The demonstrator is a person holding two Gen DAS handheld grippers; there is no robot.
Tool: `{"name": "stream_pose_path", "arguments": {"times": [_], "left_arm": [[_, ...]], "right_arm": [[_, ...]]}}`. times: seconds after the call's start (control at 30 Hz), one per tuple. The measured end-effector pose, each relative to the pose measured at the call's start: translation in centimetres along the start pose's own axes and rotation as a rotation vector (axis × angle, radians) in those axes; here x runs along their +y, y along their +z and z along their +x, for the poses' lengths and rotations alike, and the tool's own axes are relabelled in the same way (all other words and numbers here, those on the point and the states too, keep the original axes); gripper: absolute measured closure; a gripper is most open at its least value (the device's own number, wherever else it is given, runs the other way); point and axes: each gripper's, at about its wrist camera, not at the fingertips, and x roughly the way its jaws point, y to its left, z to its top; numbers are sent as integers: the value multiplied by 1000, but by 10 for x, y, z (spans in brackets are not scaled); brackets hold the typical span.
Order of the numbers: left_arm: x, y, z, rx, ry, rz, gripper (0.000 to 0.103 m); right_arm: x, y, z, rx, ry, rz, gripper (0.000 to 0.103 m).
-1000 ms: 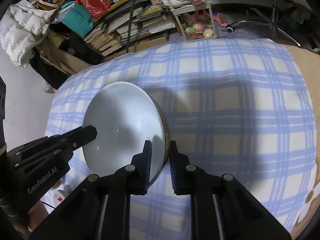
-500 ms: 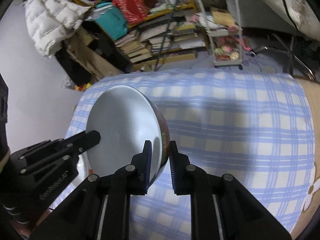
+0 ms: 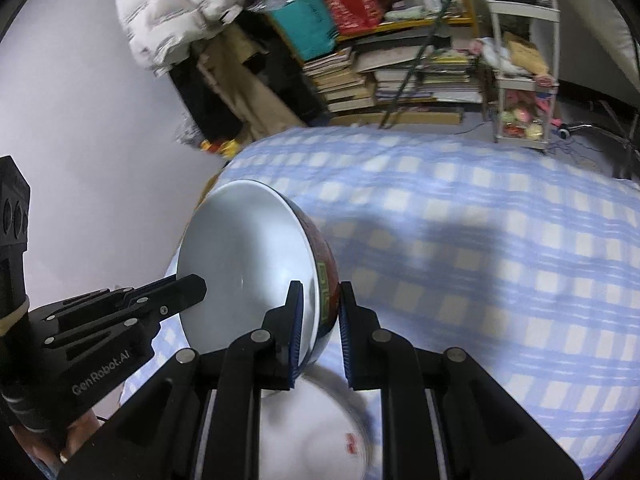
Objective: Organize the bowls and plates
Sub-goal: 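Lift the white bowl with both tools, then lower the held white bowl onto the stacked bowls with both tools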
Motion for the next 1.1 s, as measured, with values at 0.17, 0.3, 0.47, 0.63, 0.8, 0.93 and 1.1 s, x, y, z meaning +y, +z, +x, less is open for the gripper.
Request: {"name": "stream_pose_path", "arguments": {"times": [0.17, 0.3, 0.47, 0.63, 0.8, 0.93, 1.1], "left_arm": [[33, -16, 1, -5, 29, -34, 94], [54, -30, 11, -3, 43, -66, 94], [69, -47, 28, 5, 33, -96, 94], [83, -62, 51, 7, 3, -152, 93], [96, -71, 68, 25, -38, -215, 93], [96, -70, 70, 15, 6, -194, 93], [101, -69, 71, 8, 13, -195, 93]], "right_arm": [[26, -9, 21, 31, 18, -41, 84], [36, -16, 38, 48, 36, -55, 84], [42, -28, 59, 60, 35, -87, 84], [46, -34, 80, 62, 17, -125, 84], [52, -36, 90, 61, -6, -167, 84], [58, -39, 102, 65, -21, -195, 85], [63, -44, 109, 59, -57, -230, 84]]}}
